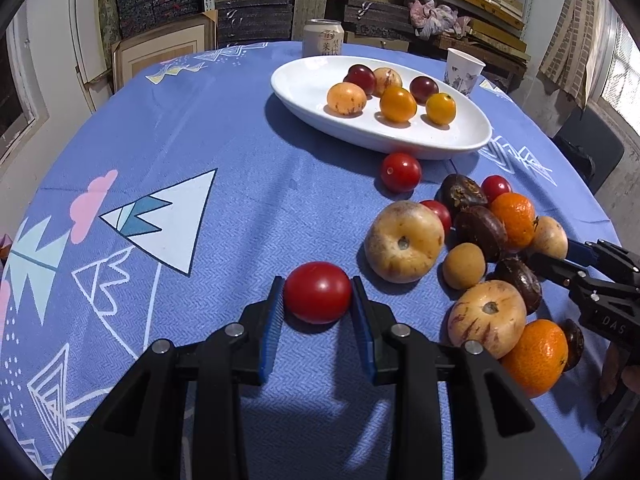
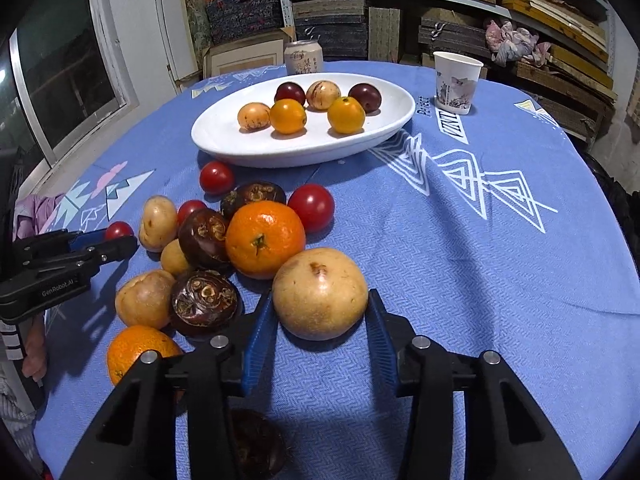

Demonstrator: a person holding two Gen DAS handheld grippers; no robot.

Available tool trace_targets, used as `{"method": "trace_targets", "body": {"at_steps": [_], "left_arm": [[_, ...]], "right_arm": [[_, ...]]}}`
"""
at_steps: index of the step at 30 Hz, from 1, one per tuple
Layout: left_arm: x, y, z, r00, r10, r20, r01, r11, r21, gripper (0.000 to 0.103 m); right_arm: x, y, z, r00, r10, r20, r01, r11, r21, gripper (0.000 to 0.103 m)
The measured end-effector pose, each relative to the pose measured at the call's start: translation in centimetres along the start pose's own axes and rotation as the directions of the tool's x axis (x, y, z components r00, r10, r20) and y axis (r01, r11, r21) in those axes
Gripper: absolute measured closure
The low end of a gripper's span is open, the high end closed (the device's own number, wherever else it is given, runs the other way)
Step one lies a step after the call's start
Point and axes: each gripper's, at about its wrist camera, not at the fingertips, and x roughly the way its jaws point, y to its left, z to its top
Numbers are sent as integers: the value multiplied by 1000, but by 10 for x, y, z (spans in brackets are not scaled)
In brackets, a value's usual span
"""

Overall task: Organize fruits
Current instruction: 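Grasp the large pale pear with the right tool while the left tool grasps the red tomato, then carry the pear onto the white plate with the right tool while the left tool places the tomato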

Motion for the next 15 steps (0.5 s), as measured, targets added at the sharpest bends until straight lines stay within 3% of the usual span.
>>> {"method": "trace_targets", "body": {"at_steps": [4, 8, 15], "left_arm": [[-11, 3, 3, 998, 17, 59, -16, 1000, -14, 71], [-20, 6, 19, 995, -23, 100, 28, 999, -46, 71], [-19, -16, 84, 987, -15, 157, 20, 999, -34, 71]], "right_arm": [[-12, -11, 5, 999, 10, 46, -13, 999, 50, 56], [-20, -17, 14, 996, 48, 75, -54, 995, 85, 56], [-24, -11, 83, 988, 83, 129, -95, 992, 86, 56]]}}
